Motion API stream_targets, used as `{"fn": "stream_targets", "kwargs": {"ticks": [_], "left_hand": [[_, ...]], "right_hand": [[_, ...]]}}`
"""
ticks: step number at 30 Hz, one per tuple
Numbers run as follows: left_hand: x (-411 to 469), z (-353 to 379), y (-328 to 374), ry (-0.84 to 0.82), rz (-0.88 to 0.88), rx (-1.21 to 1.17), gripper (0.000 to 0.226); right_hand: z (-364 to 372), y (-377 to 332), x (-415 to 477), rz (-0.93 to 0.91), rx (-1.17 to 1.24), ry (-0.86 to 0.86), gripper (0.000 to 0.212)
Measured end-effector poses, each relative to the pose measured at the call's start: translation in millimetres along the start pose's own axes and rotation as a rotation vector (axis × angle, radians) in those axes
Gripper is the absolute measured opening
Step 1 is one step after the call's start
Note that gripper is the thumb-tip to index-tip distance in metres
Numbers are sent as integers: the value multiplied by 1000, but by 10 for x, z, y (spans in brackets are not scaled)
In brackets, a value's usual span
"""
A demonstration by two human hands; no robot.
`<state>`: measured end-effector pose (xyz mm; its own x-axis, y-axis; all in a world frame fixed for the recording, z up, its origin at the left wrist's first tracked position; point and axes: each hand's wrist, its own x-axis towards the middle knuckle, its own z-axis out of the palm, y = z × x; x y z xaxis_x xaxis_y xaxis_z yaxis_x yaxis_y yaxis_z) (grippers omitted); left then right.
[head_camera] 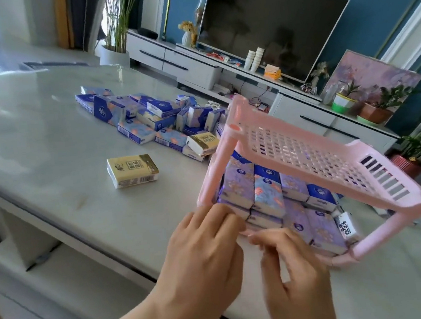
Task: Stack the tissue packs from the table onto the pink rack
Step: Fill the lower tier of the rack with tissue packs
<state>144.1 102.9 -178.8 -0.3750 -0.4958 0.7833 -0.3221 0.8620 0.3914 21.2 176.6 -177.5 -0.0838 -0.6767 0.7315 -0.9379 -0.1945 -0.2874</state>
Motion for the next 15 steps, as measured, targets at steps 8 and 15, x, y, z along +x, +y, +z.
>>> {"fn": "stream_targets", "kwargs": {"ticks": [8, 15], "left_hand": [[628, -374, -883, 170, -397, 21, 25], [816, -373, -1875, -67, -756, 186, 42]], "right_hand": [[798, -683, 540, 245, 322, -227, 41], [1676, -607, 1416, 620, 429, -130, 29]]}}
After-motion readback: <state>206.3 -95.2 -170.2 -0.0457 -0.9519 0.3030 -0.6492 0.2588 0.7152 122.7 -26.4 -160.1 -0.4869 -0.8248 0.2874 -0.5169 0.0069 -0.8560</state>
